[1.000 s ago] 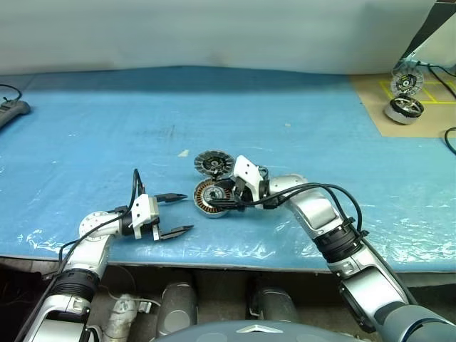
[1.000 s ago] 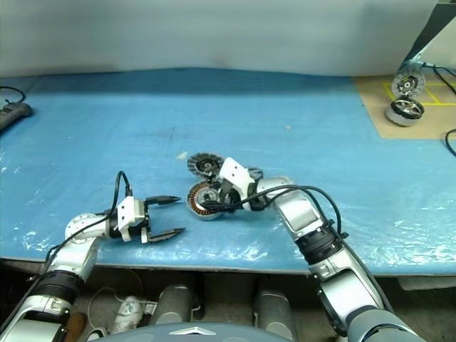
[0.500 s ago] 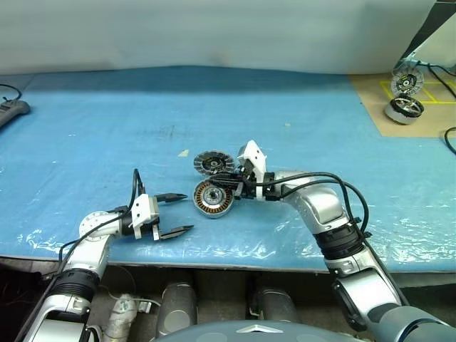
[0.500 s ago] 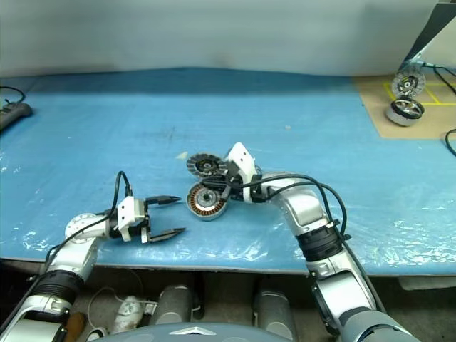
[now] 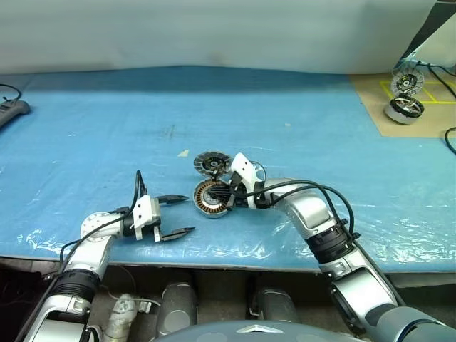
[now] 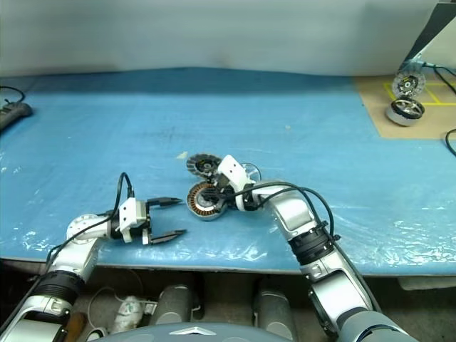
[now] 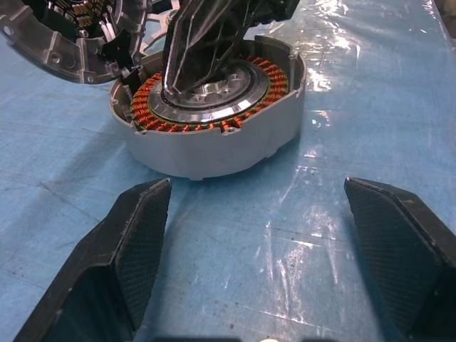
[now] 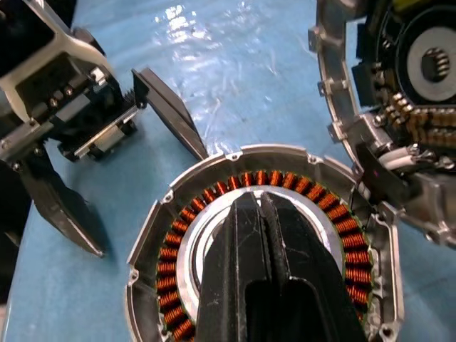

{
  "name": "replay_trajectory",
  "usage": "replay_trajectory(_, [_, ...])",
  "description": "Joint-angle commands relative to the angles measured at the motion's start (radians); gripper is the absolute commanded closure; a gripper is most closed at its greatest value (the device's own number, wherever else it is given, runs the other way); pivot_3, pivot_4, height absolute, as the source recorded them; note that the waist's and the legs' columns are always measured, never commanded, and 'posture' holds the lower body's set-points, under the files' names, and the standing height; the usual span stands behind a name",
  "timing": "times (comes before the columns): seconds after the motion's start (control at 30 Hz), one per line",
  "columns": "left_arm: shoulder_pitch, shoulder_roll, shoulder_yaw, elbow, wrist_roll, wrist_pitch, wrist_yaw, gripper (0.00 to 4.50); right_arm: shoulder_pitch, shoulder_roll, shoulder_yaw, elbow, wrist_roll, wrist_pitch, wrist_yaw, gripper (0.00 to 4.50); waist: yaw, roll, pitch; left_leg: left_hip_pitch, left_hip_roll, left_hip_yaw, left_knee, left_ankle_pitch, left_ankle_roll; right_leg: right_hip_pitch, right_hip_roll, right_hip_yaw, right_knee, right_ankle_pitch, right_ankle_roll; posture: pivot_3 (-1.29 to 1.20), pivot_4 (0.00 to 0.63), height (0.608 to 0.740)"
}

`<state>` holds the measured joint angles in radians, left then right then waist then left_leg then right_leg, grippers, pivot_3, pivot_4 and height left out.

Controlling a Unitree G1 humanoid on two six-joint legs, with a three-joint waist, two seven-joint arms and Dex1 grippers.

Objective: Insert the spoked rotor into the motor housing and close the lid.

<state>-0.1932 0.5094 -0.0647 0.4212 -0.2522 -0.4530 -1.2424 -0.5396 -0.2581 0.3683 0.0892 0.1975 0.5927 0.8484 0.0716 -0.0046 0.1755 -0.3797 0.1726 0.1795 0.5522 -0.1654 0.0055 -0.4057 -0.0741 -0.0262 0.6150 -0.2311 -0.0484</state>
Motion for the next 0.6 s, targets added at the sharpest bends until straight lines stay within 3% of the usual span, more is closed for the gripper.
replay_trajectory(0.03, [-0.006,0.002,0.007,-0.013,-0.01,-0.014,0.003,0.34,-0.012,-0.032,0.066,0.053,-0.077,-0.042,0.012,4.45,-0.001,0.0,0.0,0.0,0.0,0.0,0.0,0.0,0.0,0.0,0.0,0.0,0.0,0.0,0.0,0.0,0.15,0.74])
replay_trajectory(0.33, [-0.014,0.002,0.006,-0.01,-0.011,-0.013,0.008,0.34,-0.03,-0.095,0.187,0.116,-0.245,-0.191,0.019,4.45,-0.001,0.0,-0.001,0.008,0.0,0.0,-0.001,-0.001,0.001,0.007,0.0,0.001,0.0,0.0,0.0,0.0,0.15,0.74])
replay_trajectory(0.47, [-0.014,0.001,0.005,-0.013,-0.011,-0.011,0.008,0.34,-0.023,-0.111,0.173,0.104,-0.259,-0.287,0.036,4.45,-0.001,-0.001,-0.001,0.012,0.0,0.0,-0.001,-0.001,0.001,0.01,0.0,0.002,0.0,-0.001,0.001,0.0,0.15,0.74])
replay_trajectory(0.6, [-0.008,0.003,0.003,-0.018,-0.012,-0.011,0.006,0.34,-0.027,-0.081,0.055,0.063,-0.13,-0.248,0.073,4.45,0.0,-0.001,-0.001,0.011,0.0,0.0,-0.001,-0.001,0.001,0.01,0.0,0.002,0.0,0.0,0.001,0.0,0.15,0.74])
